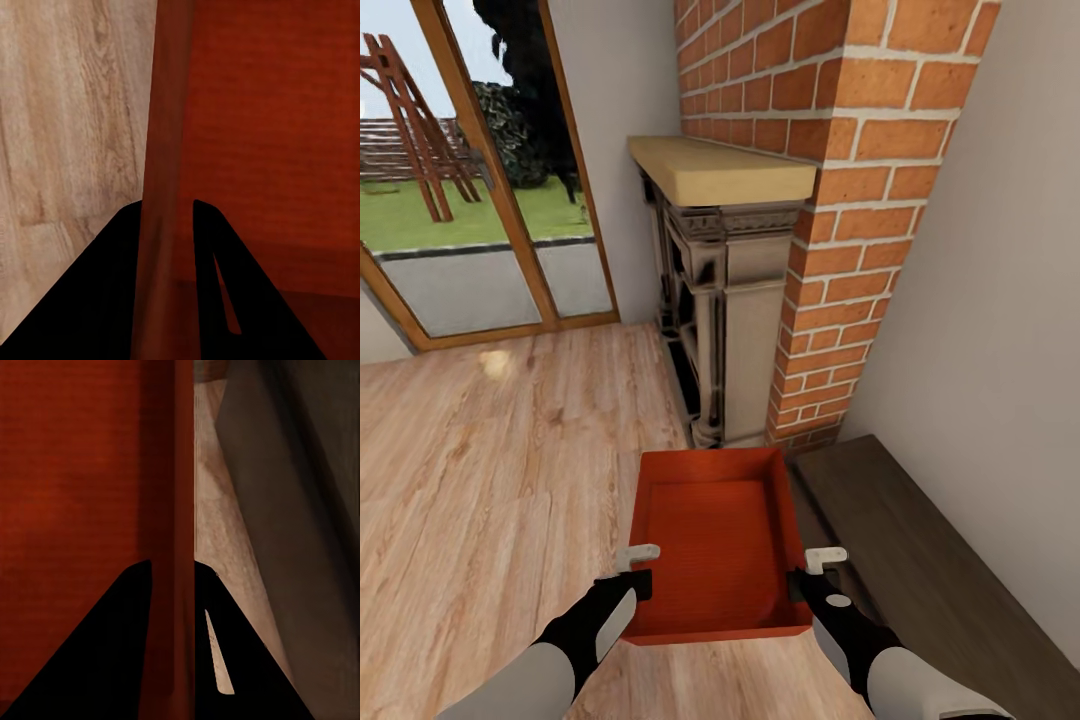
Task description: Move the two storage containers from the living room to the garage. In the garage, place one container on the floor and stack the other container on top of it (either order is fine).
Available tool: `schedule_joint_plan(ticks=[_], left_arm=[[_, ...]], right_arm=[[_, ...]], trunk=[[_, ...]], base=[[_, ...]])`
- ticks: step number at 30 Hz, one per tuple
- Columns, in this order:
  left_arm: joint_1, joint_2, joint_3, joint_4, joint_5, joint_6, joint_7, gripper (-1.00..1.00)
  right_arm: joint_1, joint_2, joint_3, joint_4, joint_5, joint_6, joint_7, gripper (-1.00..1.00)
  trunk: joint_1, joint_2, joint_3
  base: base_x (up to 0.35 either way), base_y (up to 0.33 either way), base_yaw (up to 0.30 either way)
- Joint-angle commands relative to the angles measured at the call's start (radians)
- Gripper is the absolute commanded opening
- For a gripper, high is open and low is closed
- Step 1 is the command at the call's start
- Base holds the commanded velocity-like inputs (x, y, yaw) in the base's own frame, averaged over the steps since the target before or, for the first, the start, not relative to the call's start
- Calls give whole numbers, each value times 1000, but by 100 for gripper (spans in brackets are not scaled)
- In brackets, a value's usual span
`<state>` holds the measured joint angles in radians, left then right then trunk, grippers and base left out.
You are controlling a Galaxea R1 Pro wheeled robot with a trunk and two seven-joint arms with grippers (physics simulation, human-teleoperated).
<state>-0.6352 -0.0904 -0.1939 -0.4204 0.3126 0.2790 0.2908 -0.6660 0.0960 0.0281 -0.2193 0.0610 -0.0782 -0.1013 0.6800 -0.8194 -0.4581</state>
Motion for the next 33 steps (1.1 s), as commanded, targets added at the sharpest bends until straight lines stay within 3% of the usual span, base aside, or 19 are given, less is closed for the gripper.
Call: schedule_joint_plan(ticks=[1,16,25,33], left_arm=[[-1,6,27,-4,-26,-26,37,-100],[-1,6,27,-5,-26,-26,37,-100],[-1,6,27,-5,-26,-27,37,-100],[-1,6,27,-5,-26,-27,37,-100]], right_arm=[[0,-1,-10,3,5,-3,-8,-100],[0,0,-10,3,3,-5,-8,-100],[0,1,-10,3,3,-5,-8,-100],[0,1,-10,3,3,-6,-8,-100]], trunk=[[0,-1,-1],[0,-1,10],[0,-1,11],[0,-1,18]], base=[[0,0,239],[0,0,233],[0,0,34],[0,0,221]])
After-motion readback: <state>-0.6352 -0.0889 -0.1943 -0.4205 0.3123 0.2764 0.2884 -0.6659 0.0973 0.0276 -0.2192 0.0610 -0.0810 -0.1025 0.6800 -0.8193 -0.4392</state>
